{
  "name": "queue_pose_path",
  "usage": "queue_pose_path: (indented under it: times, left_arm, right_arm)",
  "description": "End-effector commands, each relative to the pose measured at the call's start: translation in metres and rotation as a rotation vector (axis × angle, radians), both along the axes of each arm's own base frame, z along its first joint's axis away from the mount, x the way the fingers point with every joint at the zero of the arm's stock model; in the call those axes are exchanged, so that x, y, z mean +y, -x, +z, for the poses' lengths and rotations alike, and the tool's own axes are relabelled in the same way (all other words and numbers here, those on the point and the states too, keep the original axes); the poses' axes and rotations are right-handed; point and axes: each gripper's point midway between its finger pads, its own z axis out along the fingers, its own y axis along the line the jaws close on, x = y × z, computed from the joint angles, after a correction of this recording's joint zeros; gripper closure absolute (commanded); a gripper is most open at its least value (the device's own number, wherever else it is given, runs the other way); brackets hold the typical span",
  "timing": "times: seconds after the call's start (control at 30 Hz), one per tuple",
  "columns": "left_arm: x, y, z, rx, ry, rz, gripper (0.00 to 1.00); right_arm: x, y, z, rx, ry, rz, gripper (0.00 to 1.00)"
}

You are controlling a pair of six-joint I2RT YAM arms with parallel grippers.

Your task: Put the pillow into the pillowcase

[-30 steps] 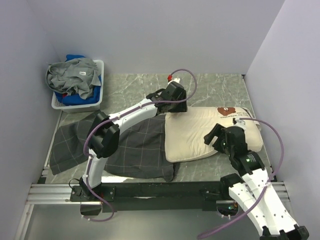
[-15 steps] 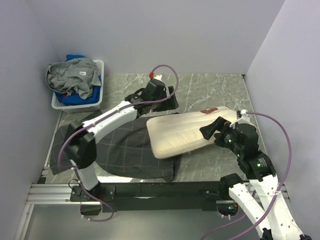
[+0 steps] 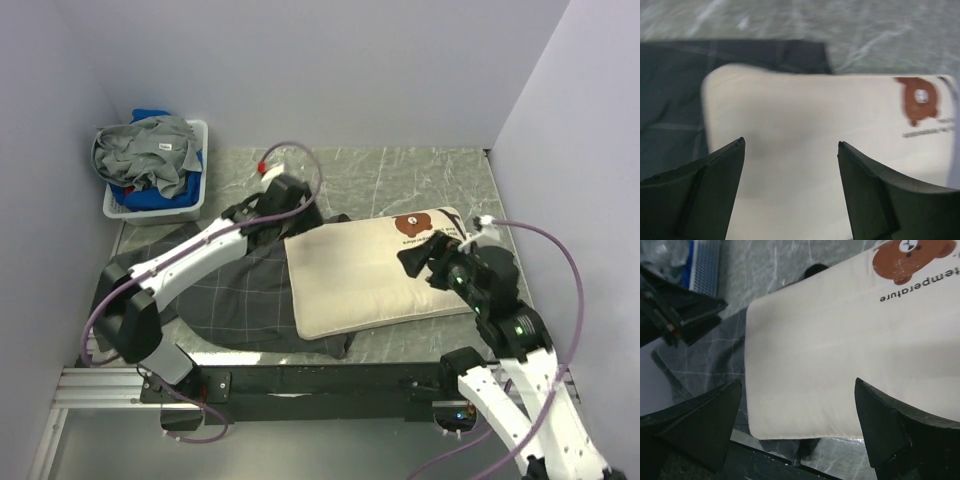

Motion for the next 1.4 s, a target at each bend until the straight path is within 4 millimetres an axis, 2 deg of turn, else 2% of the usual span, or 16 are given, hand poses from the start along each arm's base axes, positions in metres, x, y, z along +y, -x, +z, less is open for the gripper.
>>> queue_pose_path:
  times: [0.0, 0.07, 0.13, 0.23, 0.37, 0.47, 0.5, 0.57, 0.67, 0.77, 0.93, 0.97, 1.03, 1.23, 1.33, 1.37]
  left_arm:
    - [0.049, 0.025, -0.028, 0.05, 0.026, 0.187, 0.2]
    - [0.05, 0.033, -0.043, 0.068, 0.047, 0.165, 0.2]
    - [0.04, 0.042, -0.05, 0.082, 0.086, 0.096, 0.17]
    - [0.027, 0.054, -0.063, 0.092, 0.125, -0.001, 0.1]
    - [0.013, 0.059, -0.082, 0.128, 0.057, -0.022, 0.1]
    - [-0.007, 0.063, -0.089, 0.136, 0.048, -0.068, 0.16]
    - [-0.012, 0.063, -0.088, 0.131, 0.05, -0.079, 0.21]
    - [-0.026, 0.064, -0.084, 0.121, 0.044, -0.109, 0.31]
    - [-0.042, 0.061, -0.072, 0.098, 0.037, -0.14, 0.76]
    - [-0.055, 0.051, -0.047, 0.055, 0.047, -0.162, 0.96]
    - [-0.095, 0.046, -0.006, 0.003, 0.098, -0.267, 0.99]
    - [-0.102, 0.047, -0.013, 0.014, 0.082, -0.283, 0.99]
    - [-0.119, 0.052, -0.005, 0.007, 0.085, -0.328, 0.99]
    - [-0.165, 0.069, -0.021, 0.051, 0.126, -0.45, 0.99]
    - [-0.172, 0.071, -0.043, 0.098, 0.099, -0.443, 0.97]
    - [-0.17, 0.07, -0.047, 0.104, 0.091, -0.428, 0.91]
  right_arm:
    - [0.019, -0.038, -0.009, 0.008, 0.112, 0.047, 0.0]
    - [-0.002, -0.062, -0.027, 0.047, 0.248, -0.089, 0.0]
    - [-0.028, -0.08, -0.027, 0.06, 0.346, -0.238, 0.0]
    - [-0.035, -0.104, -0.048, 0.124, 0.393, -0.281, 0.0]
    - [-0.041, -0.115, -0.082, 0.208, 0.379, -0.29, 0.0]
    - [-0.05, -0.113, -0.107, 0.242, 0.319, -0.292, 0.0]
    - [-0.054, -0.106, -0.121, 0.268, 0.319, -0.293, 0.0]
    - [-0.064, -0.102, -0.125, 0.273, 0.305, -0.316, 0.0]
    - [-0.072, -0.088, -0.133, 0.301, 0.329, -0.327, 0.0]
    - [-0.073, -0.07, -0.14, 0.292, 0.309, -0.33, 0.0]
    - [-0.065, -0.053, -0.125, 0.215, 0.176, -0.342, 0.0]
    - [-0.066, -0.051, -0.124, 0.215, 0.171, -0.347, 0.0]
    - [-0.068, -0.049, -0.111, 0.178, 0.162, -0.357, 0.0]
    - [-0.069, -0.051, -0.073, 0.114, 0.173, -0.344, 0.0]
    - [-0.059, -0.057, -0.068, 0.102, 0.153, -0.301, 0.0]
    - [-0.057, -0.06, -0.065, 0.093, 0.148, -0.297, 0.0]
